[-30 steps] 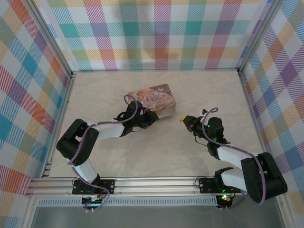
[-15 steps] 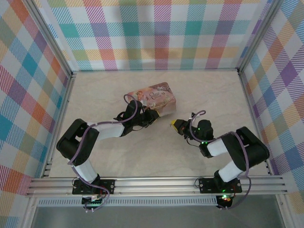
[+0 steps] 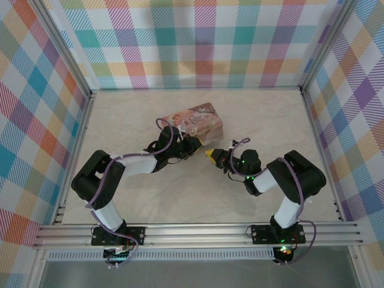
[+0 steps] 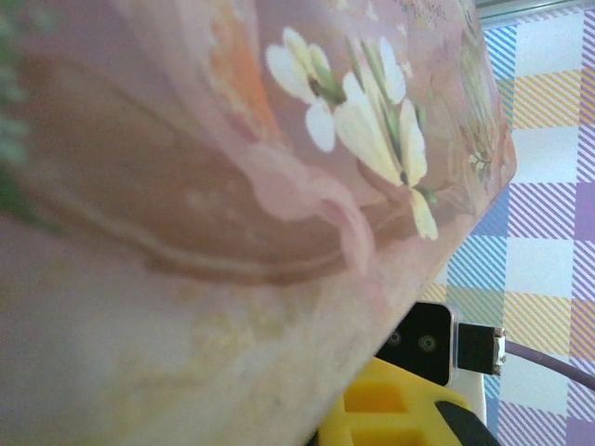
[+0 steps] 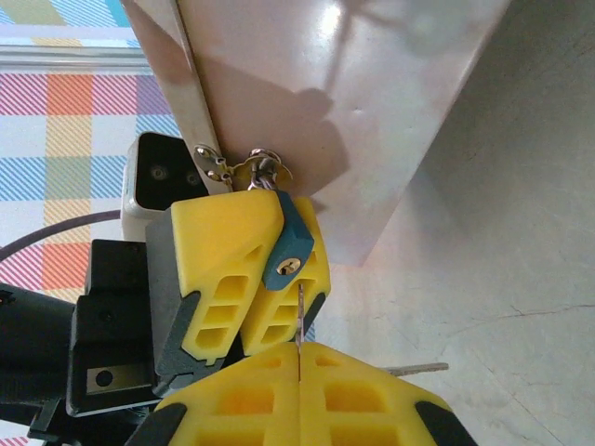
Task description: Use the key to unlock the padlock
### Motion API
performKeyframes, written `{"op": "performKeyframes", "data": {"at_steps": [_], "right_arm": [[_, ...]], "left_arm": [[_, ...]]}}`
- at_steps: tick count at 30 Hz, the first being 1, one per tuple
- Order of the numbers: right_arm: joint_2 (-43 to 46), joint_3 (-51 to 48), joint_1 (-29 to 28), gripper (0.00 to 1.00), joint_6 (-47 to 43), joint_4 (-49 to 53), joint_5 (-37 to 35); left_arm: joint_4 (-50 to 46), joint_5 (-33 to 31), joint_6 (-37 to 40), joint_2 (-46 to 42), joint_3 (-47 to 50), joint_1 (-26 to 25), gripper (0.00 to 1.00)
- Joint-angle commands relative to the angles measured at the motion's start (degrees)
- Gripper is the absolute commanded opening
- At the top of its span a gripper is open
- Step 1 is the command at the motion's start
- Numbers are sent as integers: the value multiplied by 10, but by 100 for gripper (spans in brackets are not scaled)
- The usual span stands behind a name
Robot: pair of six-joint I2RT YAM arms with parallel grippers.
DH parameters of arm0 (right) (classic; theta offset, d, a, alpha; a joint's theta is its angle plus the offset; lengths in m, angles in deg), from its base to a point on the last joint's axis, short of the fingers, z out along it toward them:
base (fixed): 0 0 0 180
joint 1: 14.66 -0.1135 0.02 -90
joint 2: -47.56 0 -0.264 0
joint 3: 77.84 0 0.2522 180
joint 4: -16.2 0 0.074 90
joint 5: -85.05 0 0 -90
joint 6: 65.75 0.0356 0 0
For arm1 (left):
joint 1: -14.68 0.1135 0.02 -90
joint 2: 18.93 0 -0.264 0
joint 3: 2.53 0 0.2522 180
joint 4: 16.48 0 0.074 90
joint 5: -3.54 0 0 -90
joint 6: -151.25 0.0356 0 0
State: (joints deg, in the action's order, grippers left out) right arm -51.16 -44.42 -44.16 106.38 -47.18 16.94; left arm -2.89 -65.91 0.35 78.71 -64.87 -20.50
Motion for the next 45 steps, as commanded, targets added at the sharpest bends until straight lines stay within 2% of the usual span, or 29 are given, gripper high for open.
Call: {"op": "performKeyframes", "data": {"at_steps": [1,45], "right_arm": [[-8,12,-2,0,9,-35,-2],[16,5,-2,0,8,-35,-14]], "left_arm": [[56,24,-19,-2,-3,-8,8],[90,26,-35,12,5,-9,8]]}}
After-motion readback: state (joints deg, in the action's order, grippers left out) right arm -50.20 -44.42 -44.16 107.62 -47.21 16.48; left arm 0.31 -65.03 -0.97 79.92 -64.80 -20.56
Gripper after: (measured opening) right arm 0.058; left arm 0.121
